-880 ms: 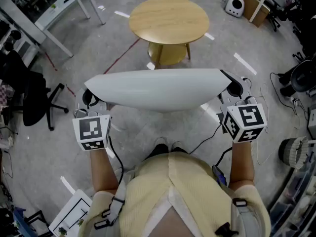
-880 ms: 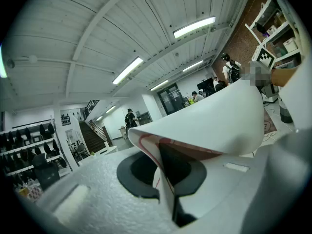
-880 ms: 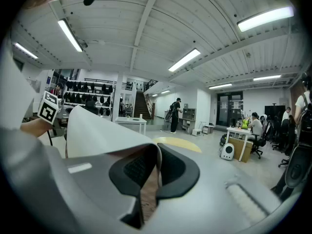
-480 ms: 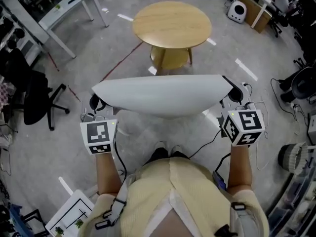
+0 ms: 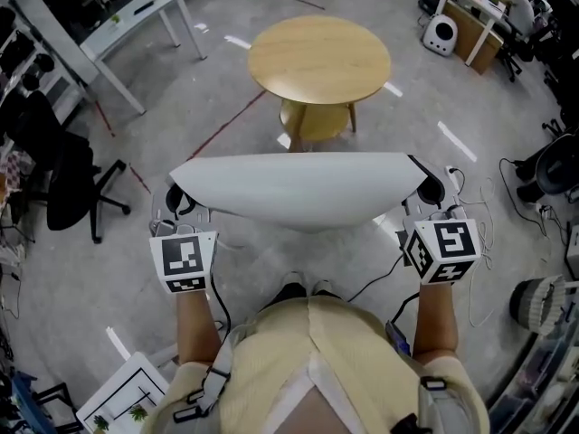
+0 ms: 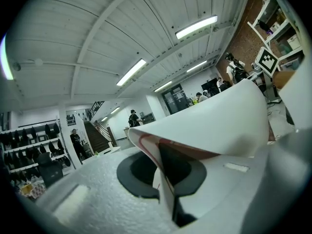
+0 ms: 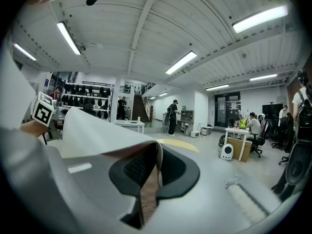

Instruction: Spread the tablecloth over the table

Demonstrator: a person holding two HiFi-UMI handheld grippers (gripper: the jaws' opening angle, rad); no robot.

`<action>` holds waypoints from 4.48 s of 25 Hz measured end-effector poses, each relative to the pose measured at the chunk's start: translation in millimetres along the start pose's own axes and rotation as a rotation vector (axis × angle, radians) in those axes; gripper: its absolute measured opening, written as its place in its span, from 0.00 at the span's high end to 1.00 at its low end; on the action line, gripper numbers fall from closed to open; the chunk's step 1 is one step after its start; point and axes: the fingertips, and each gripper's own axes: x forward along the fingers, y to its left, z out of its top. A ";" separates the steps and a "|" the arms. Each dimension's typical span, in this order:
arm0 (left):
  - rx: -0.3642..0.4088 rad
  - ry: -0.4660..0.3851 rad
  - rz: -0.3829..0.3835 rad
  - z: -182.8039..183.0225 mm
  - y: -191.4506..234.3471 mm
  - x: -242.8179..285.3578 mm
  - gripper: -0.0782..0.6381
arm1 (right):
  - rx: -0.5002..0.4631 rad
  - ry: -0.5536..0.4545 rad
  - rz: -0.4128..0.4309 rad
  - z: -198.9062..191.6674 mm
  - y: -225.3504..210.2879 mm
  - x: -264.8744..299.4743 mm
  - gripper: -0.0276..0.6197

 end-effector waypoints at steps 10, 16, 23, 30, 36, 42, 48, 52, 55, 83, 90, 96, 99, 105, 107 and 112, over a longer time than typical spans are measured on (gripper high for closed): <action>0.022 0.029 0.027 10.6 -19.0 11.3 0.88 | 0.024 0.009 0.033 -9.8 -22.5 -1.3 0.94; 0.065 0.031 0.025 19.3 -33.5 24.1 0.88 | 0.026 -0.008 0.023 -10.4 -43.0 2.1 0.94; 0.002 -0.006 -0.006 24.6 -32.4 51.1 0.88 | 0.040 0.002 0.006 -12.4 -56.3 20.6 0.94; -0.029 -0.034 -0.048 17.7 -14.5 115.1 0.88 | 0.035 0.024 -0.040 -9.9 -67.5 76.1 0.94; -0.047 -0.036 -0.083 10.2 5.6 181.3 0.88 | 0.042 0.040 -0.075 -1.7 -79.9 132.8 0.94; -0.027 -0.048 -0.151 4.6 25.3 242.9 0.88 | 0.072 0.043 -0.133 4.1 -87.6 182.5 0.94; 0.000 -0.070 -0.206 8.6 55.9 298.0 0.88 | 0.076 0.046 -0.162 16.7 -88.9 233.9 0.94; 0.027 -0.111 -0.237 25.0 69.4 333.5 0.88 | 0.078 0.023 -0.190 36.0 -101.2 262.3 0.94; 0.030 -0.134 -0.231 37.2 73.7 359.1 0.88 | 0.053 -0.005 -0.204 54.2 -116.1 281.2 0.94; 0.174 -0.040 -0.114 118.1 65.3 672.3 0.88 | -0.019 -0.110 -0.149 128.2 -325.7 544.6 0.94; 0.184 -0.002 -0.152 116.9 71.4 738.0 0.88 | 0.045 -0.121 -0.193 133.7 -350.2 596.7 0.94; 0.206 -0.010 -0.213 116.8 73.9 798.3 0.88 | 0.006 -0.124 -0.270 143.0 -371.1 636.5 0.94; 0.224 0.007 -0.248 108.4 69.9 824.4 0.88 | -0.011 -0.094 -0.289 135.5 -380.1 655.4 0.94; 0.249 0.081 -0.322 76.7 61.7 874.8 0.87 | -0.031 -0.023 -0.305 115.7 -392.1 696.4 0.94; 0.260 0.102 -0.349 64.6 58.4 892.1 0.87 | -0.040 0.000 -0.305 108.2 -396.6 710.9 0.93; 0.289 0.158 -0.388 30.0 50.8 926.9 0.87 | -0.049 0.044 -0.310 82.6 -402.6 745.8 0.92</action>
